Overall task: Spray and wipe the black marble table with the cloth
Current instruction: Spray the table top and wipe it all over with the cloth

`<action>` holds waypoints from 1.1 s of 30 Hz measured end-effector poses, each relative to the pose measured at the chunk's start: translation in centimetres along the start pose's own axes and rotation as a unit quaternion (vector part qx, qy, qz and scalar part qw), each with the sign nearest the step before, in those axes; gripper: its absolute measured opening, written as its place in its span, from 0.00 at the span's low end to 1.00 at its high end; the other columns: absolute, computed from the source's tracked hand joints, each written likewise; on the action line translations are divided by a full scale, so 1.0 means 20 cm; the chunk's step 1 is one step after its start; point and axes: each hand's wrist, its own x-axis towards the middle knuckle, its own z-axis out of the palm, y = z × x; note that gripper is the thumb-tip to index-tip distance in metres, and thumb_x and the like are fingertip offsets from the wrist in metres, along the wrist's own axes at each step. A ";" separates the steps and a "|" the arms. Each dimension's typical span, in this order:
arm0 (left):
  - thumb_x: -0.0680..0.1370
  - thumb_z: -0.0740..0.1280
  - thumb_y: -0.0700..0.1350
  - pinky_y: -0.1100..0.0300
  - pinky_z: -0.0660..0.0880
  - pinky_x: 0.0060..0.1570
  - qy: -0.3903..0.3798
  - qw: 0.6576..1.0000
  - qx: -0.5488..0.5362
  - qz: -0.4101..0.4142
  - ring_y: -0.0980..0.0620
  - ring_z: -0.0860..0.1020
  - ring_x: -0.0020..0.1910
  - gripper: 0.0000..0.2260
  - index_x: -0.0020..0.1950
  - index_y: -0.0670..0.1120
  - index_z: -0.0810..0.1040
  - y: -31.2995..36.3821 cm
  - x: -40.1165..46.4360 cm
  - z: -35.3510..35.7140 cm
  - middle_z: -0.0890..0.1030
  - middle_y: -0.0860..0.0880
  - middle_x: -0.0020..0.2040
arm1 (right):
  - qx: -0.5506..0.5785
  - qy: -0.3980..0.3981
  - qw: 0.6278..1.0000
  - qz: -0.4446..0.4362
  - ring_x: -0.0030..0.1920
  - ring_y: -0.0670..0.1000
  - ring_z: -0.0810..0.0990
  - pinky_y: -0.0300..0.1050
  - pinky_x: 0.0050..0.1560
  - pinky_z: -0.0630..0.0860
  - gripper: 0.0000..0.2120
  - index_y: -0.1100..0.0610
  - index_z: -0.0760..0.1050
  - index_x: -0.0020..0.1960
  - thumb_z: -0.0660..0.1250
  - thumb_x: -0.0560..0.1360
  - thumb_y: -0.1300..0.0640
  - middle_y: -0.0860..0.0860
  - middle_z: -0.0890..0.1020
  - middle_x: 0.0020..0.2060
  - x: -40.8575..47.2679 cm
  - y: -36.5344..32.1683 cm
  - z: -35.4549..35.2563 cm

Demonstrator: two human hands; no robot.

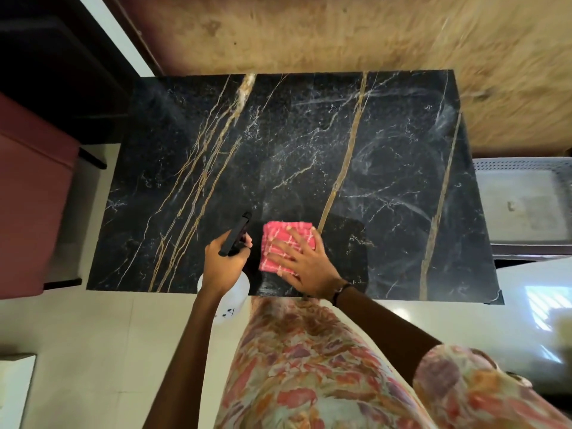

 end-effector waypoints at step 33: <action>0.73 0.65 0.31 0.50 0.74 0.41 -0.062 0.998 0.017 -0.002 0.55 0.77 0.35 0.11 0.41 0.46 0.80 0.23 0.51 -0.10 0.81 0.48 0.39 | -0.021 -0.020 0.995 0.097 0.77 0.58 0.53 0.72 0.71 0.50 0.24 0.40 0.55 0.74 0.43 0.80 0.38 0.48 0.61 0.75 0.42 0.66 -0.24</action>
